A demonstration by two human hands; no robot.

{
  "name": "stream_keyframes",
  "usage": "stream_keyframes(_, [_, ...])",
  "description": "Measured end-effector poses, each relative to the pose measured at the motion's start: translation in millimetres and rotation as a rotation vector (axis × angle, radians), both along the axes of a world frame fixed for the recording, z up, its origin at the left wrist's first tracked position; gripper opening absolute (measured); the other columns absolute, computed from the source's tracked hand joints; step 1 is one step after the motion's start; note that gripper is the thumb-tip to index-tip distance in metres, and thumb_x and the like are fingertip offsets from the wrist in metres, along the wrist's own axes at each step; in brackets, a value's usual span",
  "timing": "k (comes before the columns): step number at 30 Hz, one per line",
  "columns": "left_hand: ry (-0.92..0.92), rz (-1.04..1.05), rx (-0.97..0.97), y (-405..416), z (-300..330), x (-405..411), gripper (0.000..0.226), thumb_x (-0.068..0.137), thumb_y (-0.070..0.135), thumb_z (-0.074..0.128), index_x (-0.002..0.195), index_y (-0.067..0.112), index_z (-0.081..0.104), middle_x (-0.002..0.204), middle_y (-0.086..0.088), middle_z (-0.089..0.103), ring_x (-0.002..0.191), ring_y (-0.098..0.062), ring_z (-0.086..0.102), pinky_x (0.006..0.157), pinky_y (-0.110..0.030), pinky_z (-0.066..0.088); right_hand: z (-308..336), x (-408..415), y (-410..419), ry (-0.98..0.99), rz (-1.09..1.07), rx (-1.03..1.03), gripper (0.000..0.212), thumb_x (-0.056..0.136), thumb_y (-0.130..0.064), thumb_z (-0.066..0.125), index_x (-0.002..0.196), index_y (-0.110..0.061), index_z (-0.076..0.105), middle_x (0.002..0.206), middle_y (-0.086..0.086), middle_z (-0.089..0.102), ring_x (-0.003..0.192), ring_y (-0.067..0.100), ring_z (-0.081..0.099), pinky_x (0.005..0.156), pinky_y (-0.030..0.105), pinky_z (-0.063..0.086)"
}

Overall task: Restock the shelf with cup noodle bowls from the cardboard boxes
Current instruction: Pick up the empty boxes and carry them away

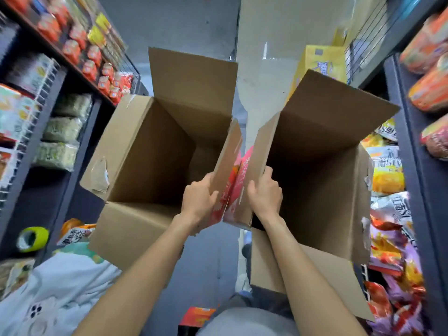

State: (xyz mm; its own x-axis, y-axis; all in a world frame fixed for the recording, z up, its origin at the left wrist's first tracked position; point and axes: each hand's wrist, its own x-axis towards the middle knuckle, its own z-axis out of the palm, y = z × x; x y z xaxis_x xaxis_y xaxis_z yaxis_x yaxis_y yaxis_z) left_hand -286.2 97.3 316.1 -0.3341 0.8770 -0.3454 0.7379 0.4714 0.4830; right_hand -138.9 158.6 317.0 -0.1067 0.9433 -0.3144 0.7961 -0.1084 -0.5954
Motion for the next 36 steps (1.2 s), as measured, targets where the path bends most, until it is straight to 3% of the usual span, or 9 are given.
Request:
stream_keyframes(8, [-0.029, 0.083, 0.091, 193, 11, -89, 0.038, 0.096, 0.021, 0.053, 0.134, 0.017, 0.051, 0.12, -0.008, 0.067, 0.105, -0.031, 0.065, 0.09, -0.043, 0.054, 24, -85, 190, -0.049, -0.001, 0.086, 0.028, 0.091, -0.022, 0.049, 0.115, -0.008, 0.043, 0.103, 0.014, 0.065, 0.088, 0.037, 0.062, 0.065, 0.033, 0.034])
stream_keyframes(14, [-0.18, 0.18, 0.171, 337, 51, -163, 0.038, 0.097, 0.02, 0.055, 0.134, 0.019, 0.054, 0.123, -0.002, 0.066, 0.109, -0.021, 0.064, 0.092, -0.038, 0.052, 57, -165, 331, -0.004, 0.025, 0.123, 0.032, 0.089, -0.026, 0.052, 0.116, -0.011, 0.042, 0.106, 0.011, 0.067, 0.085, 0.032, 0.065, 0.069, 0.037, 0.05])
stream_keyframes(21, [-0.119, 0.129, 0.236, 488, 61, -254, 0.042, 0.092, 0.01, 0.053, 0.131, 0.025, 0.058, 0.114, 0.003, 0.071, 0.099, -0.018, 0.067, 0.091, -0.035, 0.054, 67, -263, 486, 0.006, 0.076, 0.108, 0.028, 0.09, -0.019, 0.047, 0.115, -0.008, 0.041, 0.103, 0.015, 0.065, 0.086, 0.037, 0.061, 0.067, 0.037, 0.043])
stream_keyframes(29, [-0.141, 0.042, 0.185, 711, 51, -369, 0.041, 0.09, 0.018, 0.057, 0.131, 0.024, 0.058, 0.113, 0.0, 0.071, 0.098, -0.022, 0.068, 0.09, -0.039, 0.055, 66, -349, 699, -0.018, -0.039, 0.065, 0.035, 0.091, -0.02, 0.048, 0.123, -0.009, 0.043, 0.111, 0.017, 0.064, 0.095, 0.041, 0.061, 0.076, 0.039, 0.045])
stream_keyframes(34, [-0.218, 0.044, 0.163, 858, 54, -408, 0.039, 0.093, 0.016, 0.054, 0.132, 0.022, 0.057, 0.118, -0.001, 0.069, 0.105, -0.022, 0.065, 0.093, -0.043, 0.053, 69, -365, 813, -0.122, -0.11, 0.129, 0.036, 0.094, -0.018, 0.047, 0.127, -0.009, 0.037, 0.111, 0.014, 0.066, 0.092, 0.035, 0.065, 0.066, 0.031, 0.039])
stream_keyframes(36, [-0.259, 0.048, 0.167, 915, 49, -412, 0.037, 0.096, 0.015, 0.051, 0.133, 0.02, 0.055, 0.121, 0.0, 0.066, 0.108, -0.02, 0.063, 0.097, -0.042, 0.051, 63, -366, 866, -0.158, -0.172, 0.153, 0.036, 0.095, -0.02, 0.047, 0.127, -0.009, 0.037, 0.109, 0.014, 0.067, 0.09, 0.034, 0.066, 0.066, 0.032, 0.046])
